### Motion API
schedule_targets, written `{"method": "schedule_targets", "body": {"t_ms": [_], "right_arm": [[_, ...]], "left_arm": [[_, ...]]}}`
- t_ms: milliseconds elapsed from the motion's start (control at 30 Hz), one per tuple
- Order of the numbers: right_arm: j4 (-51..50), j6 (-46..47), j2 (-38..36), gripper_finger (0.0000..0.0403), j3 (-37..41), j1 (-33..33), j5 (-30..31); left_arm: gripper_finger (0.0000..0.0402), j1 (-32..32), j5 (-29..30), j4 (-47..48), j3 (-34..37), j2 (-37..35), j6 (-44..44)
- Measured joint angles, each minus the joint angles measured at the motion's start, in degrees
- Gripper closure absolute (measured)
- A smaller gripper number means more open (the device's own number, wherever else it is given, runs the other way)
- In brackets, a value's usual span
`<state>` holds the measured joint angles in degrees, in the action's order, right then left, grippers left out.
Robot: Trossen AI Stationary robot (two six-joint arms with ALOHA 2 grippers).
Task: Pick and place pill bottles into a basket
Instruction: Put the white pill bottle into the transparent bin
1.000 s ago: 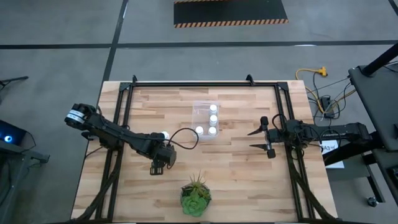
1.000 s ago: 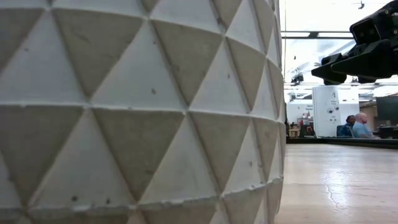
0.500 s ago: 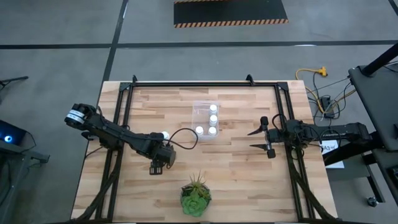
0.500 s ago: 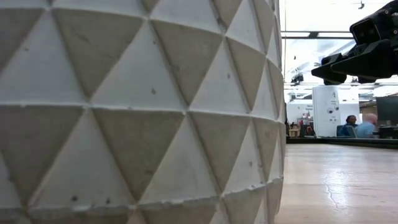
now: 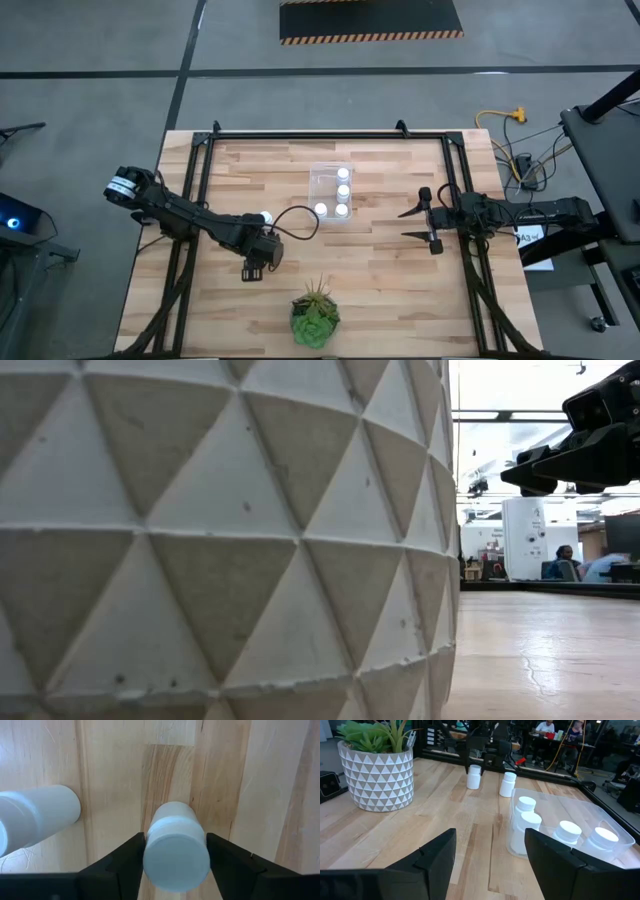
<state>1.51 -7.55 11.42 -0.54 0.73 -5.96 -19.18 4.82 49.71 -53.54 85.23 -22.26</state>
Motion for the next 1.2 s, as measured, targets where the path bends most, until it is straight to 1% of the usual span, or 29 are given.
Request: {"method": "schedule_targets", "body": {"t_ms": [167, 400, 700, 933, 1200], "right_arm": [[0.01, 0.02, 0.00, 0.0177, 0.00, -0.01, 0.00], [0.01, 0.02, 0.00, 0.0177, 0.00, 0.00, 0.00], [0.01, 0.00, 0.00, 0.0177, 0.00, 0.00, 0.00], [0.01, 0.02, -0.02, 0.0177, 0.00, -0.02, 0.00], [0.01, 0.02, -0.02, 0.0177, 0.00, -0.02, 0.00]], "left_arm": [[0.0255, 0.02, -0.19, 0.00, -0.08, -0.06, 0.07], [0.0257, 0.04, -0.40, 0.35, -1.24, 0.03, 0.58], [0.0257, 0.45, 0.31, 0.25, -7.72, 0.09, 6.29], [0.0257, 2.34, 6.29, 0.67, -14.09, 0.07, 11.22], [0.0257, 6.28, 12.94, -0.46, -20.38, 0.02, 17.73]]}}
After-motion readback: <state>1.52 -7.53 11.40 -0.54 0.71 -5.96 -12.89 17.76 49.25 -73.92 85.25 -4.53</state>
